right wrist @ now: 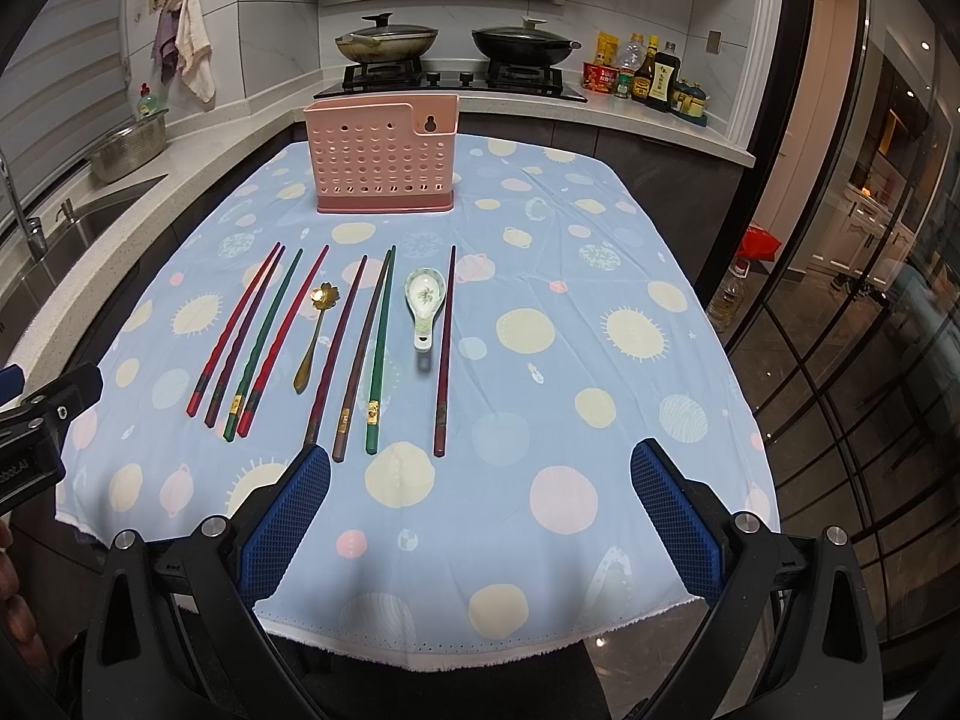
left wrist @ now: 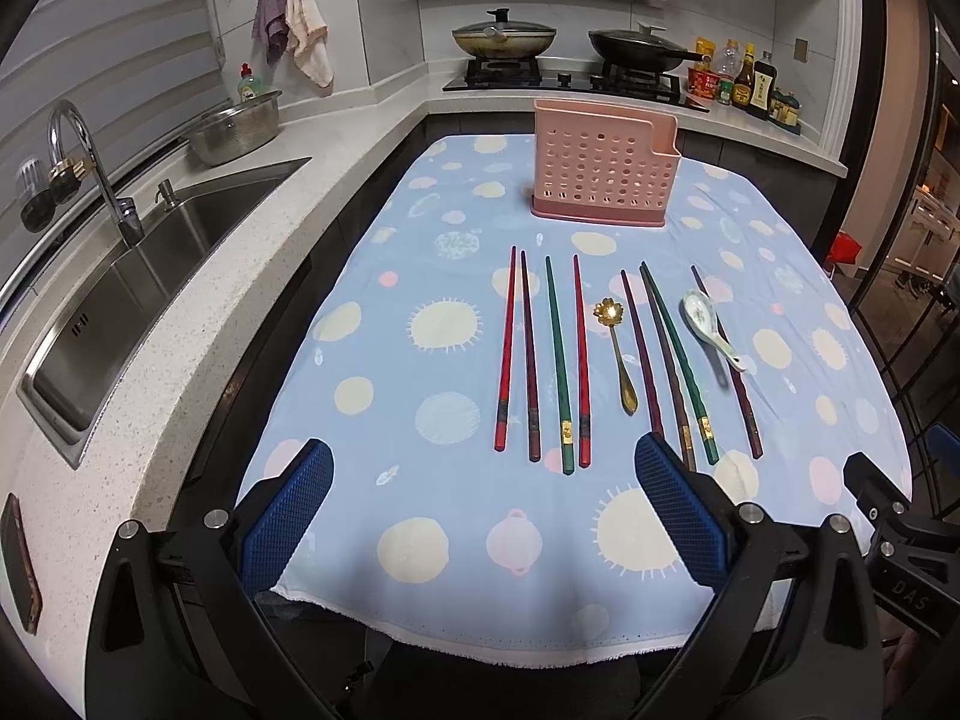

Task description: Organize utensils

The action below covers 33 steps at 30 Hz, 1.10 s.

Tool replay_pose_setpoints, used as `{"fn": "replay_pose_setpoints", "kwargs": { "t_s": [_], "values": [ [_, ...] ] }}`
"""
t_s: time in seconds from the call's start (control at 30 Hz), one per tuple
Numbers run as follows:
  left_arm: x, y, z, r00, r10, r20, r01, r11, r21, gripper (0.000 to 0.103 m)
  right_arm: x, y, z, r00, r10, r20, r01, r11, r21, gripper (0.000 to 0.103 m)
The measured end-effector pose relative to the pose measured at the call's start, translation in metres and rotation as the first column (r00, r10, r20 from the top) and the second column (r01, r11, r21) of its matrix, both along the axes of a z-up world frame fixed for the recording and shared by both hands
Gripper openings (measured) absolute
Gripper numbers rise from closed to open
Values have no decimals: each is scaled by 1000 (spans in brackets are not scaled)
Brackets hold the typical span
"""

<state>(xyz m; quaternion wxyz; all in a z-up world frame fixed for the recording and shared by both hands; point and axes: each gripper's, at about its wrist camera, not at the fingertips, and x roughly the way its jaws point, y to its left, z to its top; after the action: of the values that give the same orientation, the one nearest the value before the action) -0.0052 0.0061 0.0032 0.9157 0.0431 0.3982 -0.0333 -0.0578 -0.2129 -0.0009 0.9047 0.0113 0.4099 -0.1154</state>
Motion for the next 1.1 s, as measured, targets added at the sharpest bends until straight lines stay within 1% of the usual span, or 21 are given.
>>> {"fn": "replay_pose_setpoints", "kwargs": {
  "t_s": [1.03,1.1],
  "values": [
    [0,0,-1,1000,-3,-8,3,1000,-3,96,-1,-1,-2,1000,-2,0,2,1000,4,96],
    [1,0,-2,1000,-3,-10,3,1000,-4,96,2,1,3,1000,-5,-3,5,1000,9,96]
  ]
}}
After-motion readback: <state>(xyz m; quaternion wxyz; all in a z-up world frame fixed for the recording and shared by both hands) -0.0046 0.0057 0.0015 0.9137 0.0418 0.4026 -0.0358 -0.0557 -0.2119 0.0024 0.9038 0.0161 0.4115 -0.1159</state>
